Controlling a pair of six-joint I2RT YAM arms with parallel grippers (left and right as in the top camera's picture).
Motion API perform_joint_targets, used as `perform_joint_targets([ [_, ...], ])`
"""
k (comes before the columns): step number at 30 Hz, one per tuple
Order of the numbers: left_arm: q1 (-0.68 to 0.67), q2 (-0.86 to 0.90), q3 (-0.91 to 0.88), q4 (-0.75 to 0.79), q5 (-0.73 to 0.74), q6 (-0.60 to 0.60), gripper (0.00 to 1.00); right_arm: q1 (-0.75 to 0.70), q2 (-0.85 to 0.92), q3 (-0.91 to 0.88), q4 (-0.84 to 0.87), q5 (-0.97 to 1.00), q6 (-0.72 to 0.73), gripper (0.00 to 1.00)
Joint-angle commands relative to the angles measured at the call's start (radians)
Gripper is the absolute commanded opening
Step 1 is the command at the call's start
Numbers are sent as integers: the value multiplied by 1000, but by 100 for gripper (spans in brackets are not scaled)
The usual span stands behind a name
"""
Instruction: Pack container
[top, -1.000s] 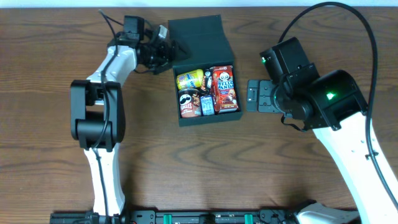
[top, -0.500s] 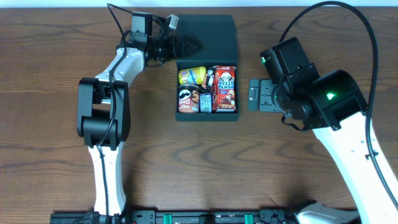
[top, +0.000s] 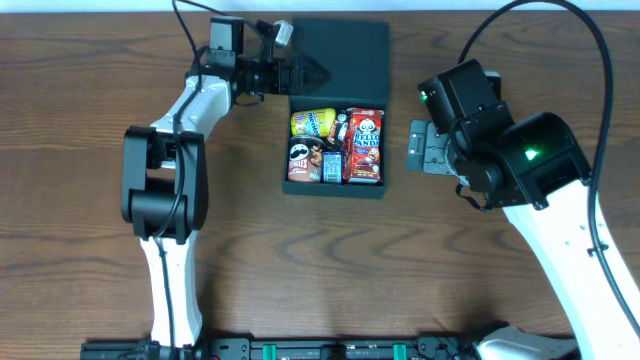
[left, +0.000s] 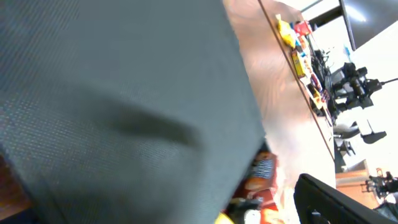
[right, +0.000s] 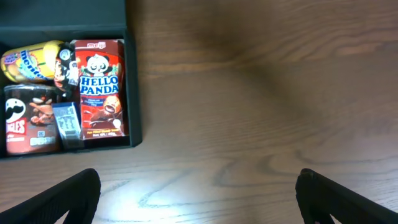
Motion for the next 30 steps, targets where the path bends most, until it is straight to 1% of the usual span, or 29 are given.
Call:
perform_joint_targets([
  [1,-12,-142,8,-43,47,102,95,-6,-2,-6,-1,39,19,99],
  [4,-34,-206,8,-166,24,193,95,-6,-2,-6,-1,46,19,99],
  [8,-83,-312,8,-389,-106,331,95,-6,-2,-6,-1,101,19,99],
  [10,-111,-366,8,-490,-175,373,95,-6,-2,-6,0,114,19,99],
  [13,-139,-415,8,-584,-216,410,95,-6,-2,-6,6,114,19,99],
  [18,-166,-464,8,-745,-255,433,95,-6,-2,-6,17,113,19,99],
  [22,-167,-507,8,-832,-280,433,95,-6,-1,-6,35,89,19,99],
  [24,-169,-542,8,-877,-357,430,95,-6,4,-6,50,55,19,99],
  [26,-169,-602,8,-951,-474,423,95,-6,18,-6,64,21,18,99],
  [28,-169,-650,8,-1004,-545,419,95,-5,37,-6,71,-15,18,99],
  [30,-169,-707,7,-1054,-637,384,95,-3,64,-6,80,-52,18,99],
])
